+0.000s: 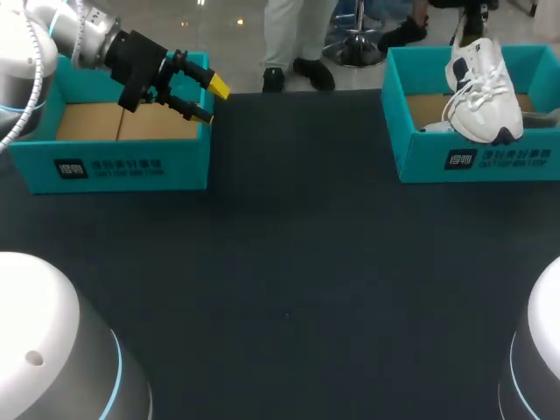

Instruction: Take the shoe out of the shoebox, open the shoe tongue, remove and reinsert the insole, then place the shoe into the shoebox

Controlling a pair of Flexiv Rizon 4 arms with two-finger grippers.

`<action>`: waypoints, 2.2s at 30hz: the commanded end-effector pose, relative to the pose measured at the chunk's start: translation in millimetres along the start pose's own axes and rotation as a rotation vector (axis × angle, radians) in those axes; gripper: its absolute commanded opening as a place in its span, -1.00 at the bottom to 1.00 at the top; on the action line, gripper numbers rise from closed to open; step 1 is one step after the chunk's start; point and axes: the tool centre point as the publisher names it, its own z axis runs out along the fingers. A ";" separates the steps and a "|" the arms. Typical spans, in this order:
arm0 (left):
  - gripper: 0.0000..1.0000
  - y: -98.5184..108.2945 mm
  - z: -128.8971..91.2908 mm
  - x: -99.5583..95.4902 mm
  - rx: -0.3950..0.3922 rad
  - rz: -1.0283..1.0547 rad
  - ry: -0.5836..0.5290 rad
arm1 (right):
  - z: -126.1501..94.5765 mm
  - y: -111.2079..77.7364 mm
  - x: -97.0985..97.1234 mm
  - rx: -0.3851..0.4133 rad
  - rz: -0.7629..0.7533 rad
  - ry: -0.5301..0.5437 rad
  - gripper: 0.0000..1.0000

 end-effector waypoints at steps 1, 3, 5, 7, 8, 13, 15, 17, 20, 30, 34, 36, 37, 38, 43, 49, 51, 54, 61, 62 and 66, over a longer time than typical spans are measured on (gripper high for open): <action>1.00 0.0 -0.1 -0.3 0.001 0.001 0.003 | 11.9 -16.7 -16.7 -0.005 0.035 0.013 -1.00; 1.00 0.0 -0.1 -0.3 0.001 0.001 0.003 | 18.3 -28.5 -22.3 0.031 0.043 0.016 -1.00; 1.00 0.0 -0.1 -0.3 0.001 0.001 0.003 | 23.4 -39.5 -27.6 0.036 0.064 0.029 -1.00; 1.00 0.0 -0.1 -0.3 0.001 0.001 0.003 | 28.6 -49.1 -31.3 0.062 0.060 0.036 -1.00; 1.00 0.0 -0.1 -0.3 0.001 0.001 0.003 | 30.6 -53.6 -33.7 0.064 0.076 0.042 -1.00; 1.00 0.0 -0.1 -0.3 0.001 0.001 0.003 | 37.6 -72.5 -43.0 0.082 0.126 0.060 -1.00; 1.00 0.0 -0.1 -0.3 0.001 0.001 0.003 | 38.7 -77.5 -45.7 0.089 0.186 0.086 -1.00; 1.00 0.0 -0.1 -0.3 0.001 0.001 0.003 | 39.1 -81.6 -46.8 0.090 0.269 0.107 -1.00; 1.00 0.0 -0.1 -0.3 0.001 0.001 0.003 | 38.4 -86.5 -46.8 0.095 0.405 0.108 -1.00; 1.00 0.0 -0.1 -0.3 0.001 0.001 0.003 | 38.5 -94.8 -36.3 0.102 0.804 0.103 -1.00; 1.00 0.0 -0.1 -0.3 0.001 0.001 0.003 | 39.6 -99.6 -30.6 0.109 0.949 0.082 -1.00; 1.00 0.0 -0.1 -0.3 0.001 0.001 0.003 | 39.2 -99.7 -28.9 0.126 0.989 0.073 -1.00; 1.00 0.0 -0.1 -0.3 0.001 0.001 0.003 | 39.2 -101.0 -28.4 0.129 1.005 0.070 -1.00; 1.00 0.0 -0.1 -0.3 0.001 0.001 0.003 | 39.2 -101.9 -27.6 0.127 1.037 0.064 -1.00; 1.00 0.0 -0.1 -0.3 0.001 0.001 0.003 | 38.5 -108.0 -24.8 0.156 1.113 0.043 -1.00; 1.00 0.0 -0.1 -0.3 0.001 0.001 0.003 | 38.6 -111.8 -17.9 0.129 1.203 0.044 -1.00; 1.00 0.0 -0.1 -0.3 0.001 0.001 0.003 | 38.6 -111.8 -17.9 0.129 1.203 0.044 -1.00; 1.00 0.0 -0.1 -0.3 0.001 0.001 0.003 | 38.6 -111.8 -17.9 0.129 1.203 0.044 -1.00; 1.00 0.0 -0.1 -0.3 0.001 0.001 0.003 | 38.6 -111.8 -17.9 0.129 1.203 0.044 -1.00; 1.00 0.0 -0.1 -0.3 0.001 0.001 0.003 | 38.6 -111.8 -17.9 0.129 1.203 0.044 -1.00; 1.00 0.0 -0.1 -0.3 0.001 0.001 0.003 | 38.6 -111.8 -17.9 0.129 1.203 0.044 -1.00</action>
